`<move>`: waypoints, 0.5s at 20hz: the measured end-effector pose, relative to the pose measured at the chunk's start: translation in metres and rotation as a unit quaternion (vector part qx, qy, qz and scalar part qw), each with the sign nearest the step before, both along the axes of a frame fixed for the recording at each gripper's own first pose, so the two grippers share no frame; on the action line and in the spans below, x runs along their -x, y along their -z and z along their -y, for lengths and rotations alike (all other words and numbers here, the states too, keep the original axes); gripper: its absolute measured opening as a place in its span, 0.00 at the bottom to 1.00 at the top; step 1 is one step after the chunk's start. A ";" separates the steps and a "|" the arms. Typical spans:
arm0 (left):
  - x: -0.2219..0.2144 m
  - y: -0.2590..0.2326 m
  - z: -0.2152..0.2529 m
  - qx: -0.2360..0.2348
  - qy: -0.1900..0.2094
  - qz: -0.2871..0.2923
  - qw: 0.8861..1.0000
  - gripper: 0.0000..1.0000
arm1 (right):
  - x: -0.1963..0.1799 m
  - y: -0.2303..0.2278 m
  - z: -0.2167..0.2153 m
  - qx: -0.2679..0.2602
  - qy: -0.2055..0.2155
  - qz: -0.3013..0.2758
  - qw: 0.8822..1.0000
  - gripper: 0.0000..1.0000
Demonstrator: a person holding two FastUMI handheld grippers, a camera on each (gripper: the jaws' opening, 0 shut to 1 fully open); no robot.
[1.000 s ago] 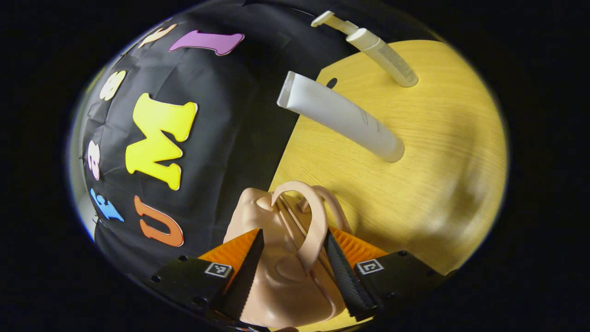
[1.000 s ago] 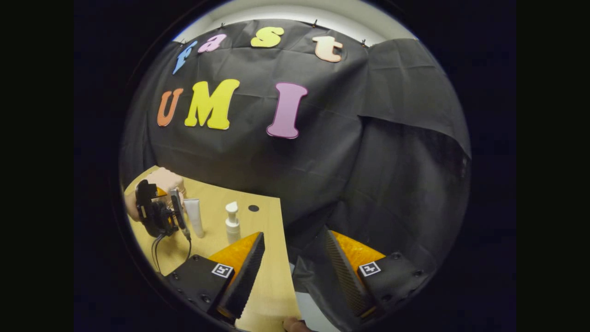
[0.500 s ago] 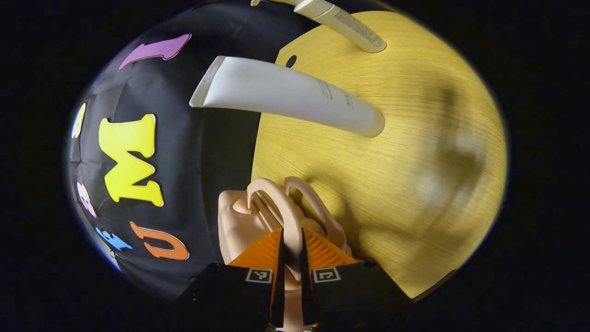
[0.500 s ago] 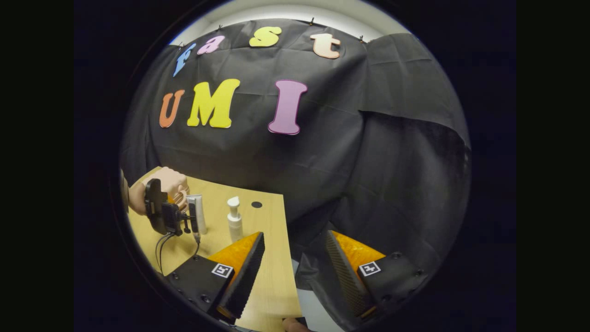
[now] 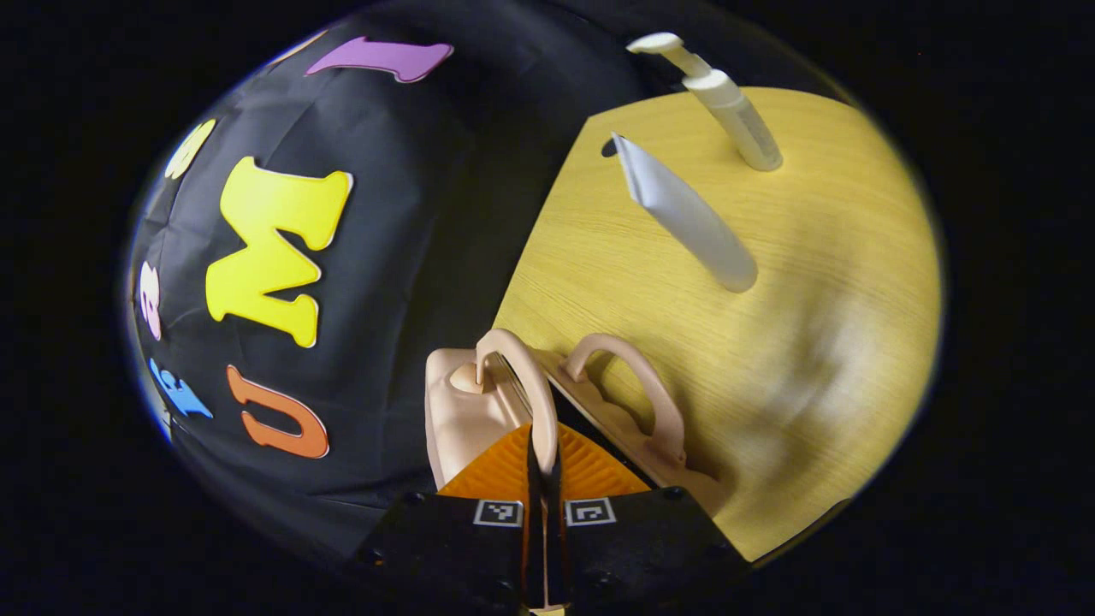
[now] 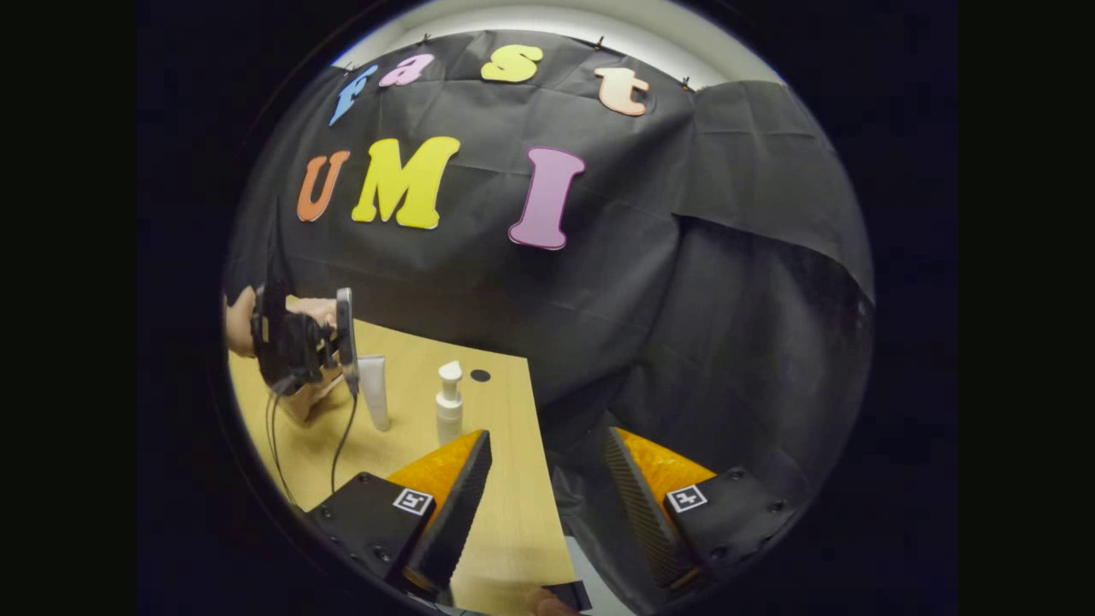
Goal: First open the suitcase, pack the skin care products into it, and then close the suitcase.
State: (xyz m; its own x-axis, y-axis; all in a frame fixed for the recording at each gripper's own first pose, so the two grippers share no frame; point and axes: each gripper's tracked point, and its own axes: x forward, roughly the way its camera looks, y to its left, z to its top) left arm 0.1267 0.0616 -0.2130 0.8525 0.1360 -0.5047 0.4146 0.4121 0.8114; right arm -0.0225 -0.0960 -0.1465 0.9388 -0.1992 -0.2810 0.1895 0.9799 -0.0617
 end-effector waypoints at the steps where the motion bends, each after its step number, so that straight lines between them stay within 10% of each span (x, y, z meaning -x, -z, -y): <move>1: 0.001 -0.011 -0.003 0.021 -0.001 0.001 1.000 0.04 | 0.000 -0.002 -0.004 0.005 0.009 -0.005 1.000 0.80; 10: 0.010 -0.129 -0.119 0.201 -0.053 0.060 0.976 0.03 | -0.013 -0.033 -0.087 0.000 0.019 -0.012 1.000 0.80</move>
